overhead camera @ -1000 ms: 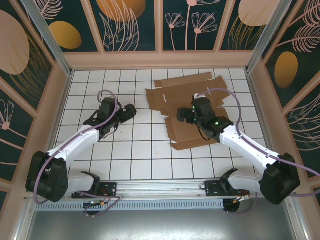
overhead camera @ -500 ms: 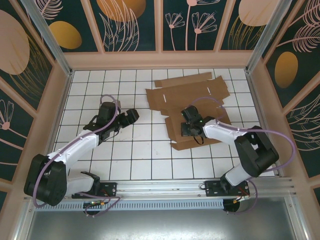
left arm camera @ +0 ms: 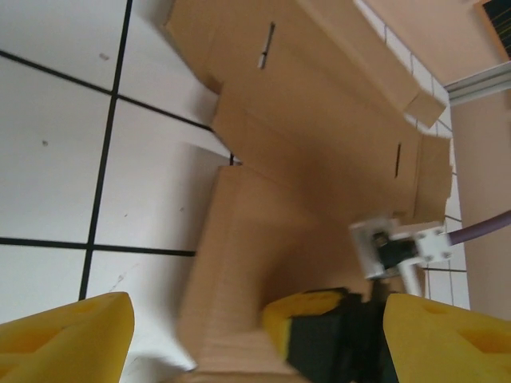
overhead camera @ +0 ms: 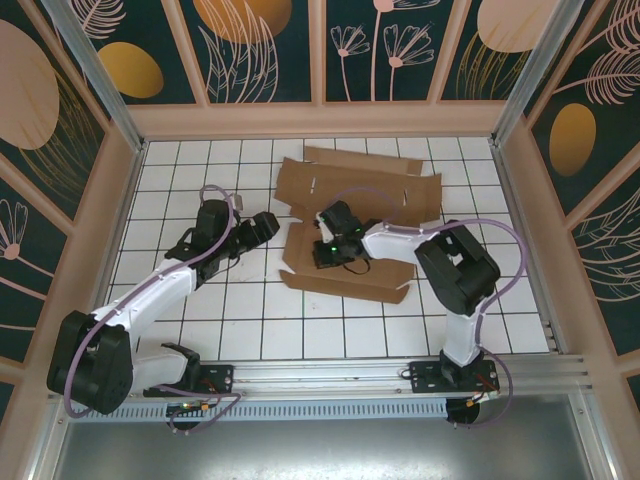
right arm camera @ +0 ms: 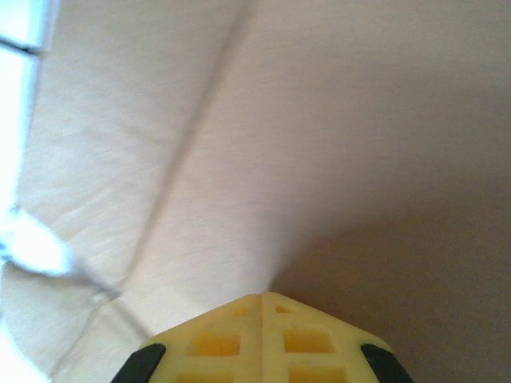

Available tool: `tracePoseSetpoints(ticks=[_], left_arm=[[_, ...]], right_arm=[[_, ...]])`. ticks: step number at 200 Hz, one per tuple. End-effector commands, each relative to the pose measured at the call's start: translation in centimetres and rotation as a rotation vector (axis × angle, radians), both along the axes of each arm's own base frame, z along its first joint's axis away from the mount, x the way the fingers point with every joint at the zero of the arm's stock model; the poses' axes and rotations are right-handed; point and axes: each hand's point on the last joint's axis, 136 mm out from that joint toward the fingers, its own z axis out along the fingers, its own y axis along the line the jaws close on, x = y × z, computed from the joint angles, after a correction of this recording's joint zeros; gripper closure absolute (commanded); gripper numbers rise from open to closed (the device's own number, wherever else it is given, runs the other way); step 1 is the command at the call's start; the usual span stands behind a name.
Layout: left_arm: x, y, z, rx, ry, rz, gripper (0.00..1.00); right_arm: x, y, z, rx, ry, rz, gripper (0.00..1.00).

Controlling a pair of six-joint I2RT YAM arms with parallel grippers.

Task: Fold the paper box

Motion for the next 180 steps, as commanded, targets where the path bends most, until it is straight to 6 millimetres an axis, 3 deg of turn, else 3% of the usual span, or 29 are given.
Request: tracePoseSetpoints(ticks=[1, 19, 30, 61, 86, 101, 109, 113, 122, 132, 160, 163, 180], left_arm=[[0.9, -1.0, 2.1, -0.032, -0.045, -0.018, 0.22], [0.8, -2.6, 1.2, -0.051, -0.029, -0.056, 0.34], [0.4, -4.5, 0.2, -0.054, -0.009, -0.109, 0.51], [-0.9, -10.6, -2.1, -0.006, 0.021, -0.289, 1.00], [-1.7, -13.4, -3.8, -0.006, 0.065, -0.388, 1.00], [-1.9, -14.2, -5.6, 0.018, 0.120, -0.437, 1.00], [-2.0, -14.6, -6.1, 0.018, 0.140, -0.460, 1.00], [-2.2, -14.7, -7.5, 0.026, 0.173, -0.470, 1.00], [-2.4, -14.9, -8.7, 0.033, 0.202, -0.476, 0.93], [-2.5, -14.7, -9.8, 0.044, 0.224, -0.476, 1.00], [-2.8, -13.1, -13.0, 0.137, 0.304, -0.429, 1.00], [-2.2, -13.4, -12.5, 0.139, 0.291, -0.423, 1.00], [-2.3, -12.8, -14.1, 0.186, 0.346, -0.400, 1.00]], right_arm=[[0.9, 4.0, 5.6, 0.311, 0.073, 0.017, 0.96], [3.0, 1.2, 8.3, 0.395, 0.027, -0.080, 0.94], [4.0, -1.5, 8.8, 0.373, -0.015, -0.143, 0.89], [6.4, -9.6, 7.3, 0.188, -0.090, -0.353, 0.77], [7.8, -14.6, 5.9, 0.006, -0.172, -0.475, 0.77], [8.3, -16.2, 4.8, -0.030, -0.168, -0.513, 0.76], [8.4, -16.7, 4.1, -0.040, -0.158, -0.527, 0.75], [8.4, -16.8, 3.7, -0.049, -0.152, -0.529, 0.75], [8.5, -17.1, 3.0, -0.071, -0.147, -0.530, 0.75], [8.6, -17.3, 2.2, -0.093, -0.138, -0.533, 0.75], [8.3, -18.0, 0.8, -0.140, -0.127, -0.546, 0.75], [8.2, -18.1, 0.7, -0.144, -0.125, -0.549, 0.75], [7.6, -18.6, 0.0, -0.168, -0.115, -0.557, 0.75]])
